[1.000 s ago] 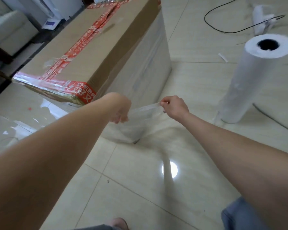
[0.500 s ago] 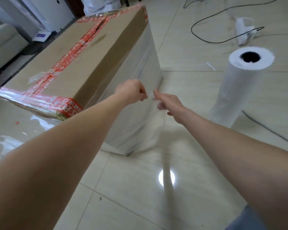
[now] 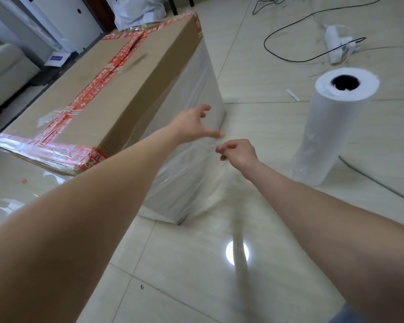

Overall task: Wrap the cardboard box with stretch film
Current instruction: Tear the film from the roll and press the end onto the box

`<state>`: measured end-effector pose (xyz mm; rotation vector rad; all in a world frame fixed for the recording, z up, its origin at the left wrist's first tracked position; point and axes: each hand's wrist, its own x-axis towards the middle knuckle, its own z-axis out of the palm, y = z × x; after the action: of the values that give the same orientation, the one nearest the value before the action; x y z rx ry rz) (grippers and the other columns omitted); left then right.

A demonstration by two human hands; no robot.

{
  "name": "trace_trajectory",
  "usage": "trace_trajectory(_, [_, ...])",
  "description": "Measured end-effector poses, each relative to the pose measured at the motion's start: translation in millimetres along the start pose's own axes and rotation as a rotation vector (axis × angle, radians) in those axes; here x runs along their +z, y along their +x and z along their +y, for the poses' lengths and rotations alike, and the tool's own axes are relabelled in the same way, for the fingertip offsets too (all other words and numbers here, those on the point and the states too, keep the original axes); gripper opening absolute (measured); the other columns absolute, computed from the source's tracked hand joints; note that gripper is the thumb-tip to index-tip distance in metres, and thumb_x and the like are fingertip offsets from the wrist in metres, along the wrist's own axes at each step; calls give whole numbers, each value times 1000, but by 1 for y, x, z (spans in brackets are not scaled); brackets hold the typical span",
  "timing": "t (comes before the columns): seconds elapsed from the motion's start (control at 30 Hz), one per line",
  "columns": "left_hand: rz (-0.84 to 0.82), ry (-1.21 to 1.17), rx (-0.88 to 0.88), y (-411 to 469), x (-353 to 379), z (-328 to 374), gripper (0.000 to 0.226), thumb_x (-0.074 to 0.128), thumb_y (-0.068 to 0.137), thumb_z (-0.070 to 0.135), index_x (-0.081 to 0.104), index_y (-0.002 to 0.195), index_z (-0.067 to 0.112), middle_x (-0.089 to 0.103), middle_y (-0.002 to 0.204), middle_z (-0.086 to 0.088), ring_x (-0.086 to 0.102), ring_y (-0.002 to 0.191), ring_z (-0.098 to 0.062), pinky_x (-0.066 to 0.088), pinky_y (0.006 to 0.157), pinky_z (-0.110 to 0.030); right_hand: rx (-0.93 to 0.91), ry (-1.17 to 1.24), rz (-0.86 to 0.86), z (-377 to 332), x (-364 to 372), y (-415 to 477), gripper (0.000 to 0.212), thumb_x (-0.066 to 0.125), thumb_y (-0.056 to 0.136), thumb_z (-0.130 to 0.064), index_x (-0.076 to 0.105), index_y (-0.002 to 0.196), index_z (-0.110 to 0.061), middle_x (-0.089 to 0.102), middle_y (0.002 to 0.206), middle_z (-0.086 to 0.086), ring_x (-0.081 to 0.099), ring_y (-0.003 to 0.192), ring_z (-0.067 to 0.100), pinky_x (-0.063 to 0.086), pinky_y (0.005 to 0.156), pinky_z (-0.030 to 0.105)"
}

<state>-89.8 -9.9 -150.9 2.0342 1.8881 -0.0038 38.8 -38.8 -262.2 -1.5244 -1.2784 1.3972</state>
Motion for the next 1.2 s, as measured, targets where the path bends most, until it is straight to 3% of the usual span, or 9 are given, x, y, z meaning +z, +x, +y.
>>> trace_trajectory(0.1, [-144, 421, 182, 1, 3, 8, 104, 76, 70, 52, 13, 151, 35, 31, 153, 1, 30, 139, -24, 29, 112, -43, -63, -40, -24, -2, -4, -3, 11, 65, 86, -32, 72, 81, -26, 65, 66, -7, 65, 80, 15, 46, 73, 29])
trace_trajectory(0.2, [-258, 626, 219, 3, 7, 23, 76, 71, 80, 42, 32, 145, 36, 53, 134, 7, 46, 126, -19, 34, 100, -35, -98, -70, -48, -2, -11, -4, 8, 68, 84, -31, 73, 80, -26, 70, 79, 1, 67, 86, 19, 50, 79, 33])
trace_trajectory(0.27, [-247, 611, 191, 8, 6, 22, 42, 70, 82, 37, 60, 122, 29, 65, 110, 7, 58, 101, -16, 40, 80, -27, -91, -99, -43, 2, -13, -3, 11, 70, 81, -30, 75, 82, -20, 71, 85, 6, 66, 89, 21, 50, 83, 35])
trace_trajectory(0.37, [-163, 576, 162, 15, -4, 15, 23, 72, 80, 38, 70, 99, 23, 69, 97, 2, 59, 84, -16, 41, 67, -26, -77, -60, -44, 9, -11, 1, 18, 72, 82, -27, 70, 78, -10, 65, 77, 4, 57, 77, 17, 44, 73, 28])
trace_trajectory(0.63, [-132, 755, 310, 33, -27, 7, 13, 62, 90, 30, 63, 98, 21, 63, 103, 0, 59, 101, -22, 42, 72, -29, -42, -90, 98, 2, 10, 18, 9, 69, 82, -30, 70, 77, -23, 69, 71, -7, 65, 83, 16, 50, 78, 31])
trace_trajectory(0.77, [-176, 880, 410, 41, -36, 1, 12, 56, 94, 33, 54, 93, 21, 54, 76, 7, 52, 81, -16, 37, 66, -28, -20, -122, 177, -5, 21, 26, 9, 67, 84, -32, 69, 79, -26, 67, 71, -8, 66, 84, 16, 51, 78, 32])
trace_trajectory(0.9, [-154, 907, 484, 46, -45, -3, 16, 61, 90, 39, 57, 94, 23, 46, 82, 5, 46, 81, -16, 37, 66, -28, 17, -172, 227, -14, 31, 29, 9, 65, 87, -32, 67, 83, -25, 68, 77, -5, 66, 87, 17, 49, 77, 30])
trace_trajectory(1.07, [-307, 731, 428, 57, -41, 2, 20, 69, 84, 34, 62, 86, 16, 58, 60, 0, 50, 45, -8, 38, 49, -22, 37, -201, 251, -7, 35, 35, 16, 61, 90, -33, 69, 93, -20, 68, 91, -1, 60, 86, 18, 40, 70, 26])
trace_trajectory(1.2, [-404, 657, 325, 62, -43, 11, 22, 80, 75, 24, 62, 75, 11, 47, 40, 2, 45, 31, -8, 49, 52, -28, -47, -160, 224, 10, 37, 32, 13, 57, 92, -32, 63, 85, -22, 69, 74, -6, 61, 81, 15, 42, 62, 26])
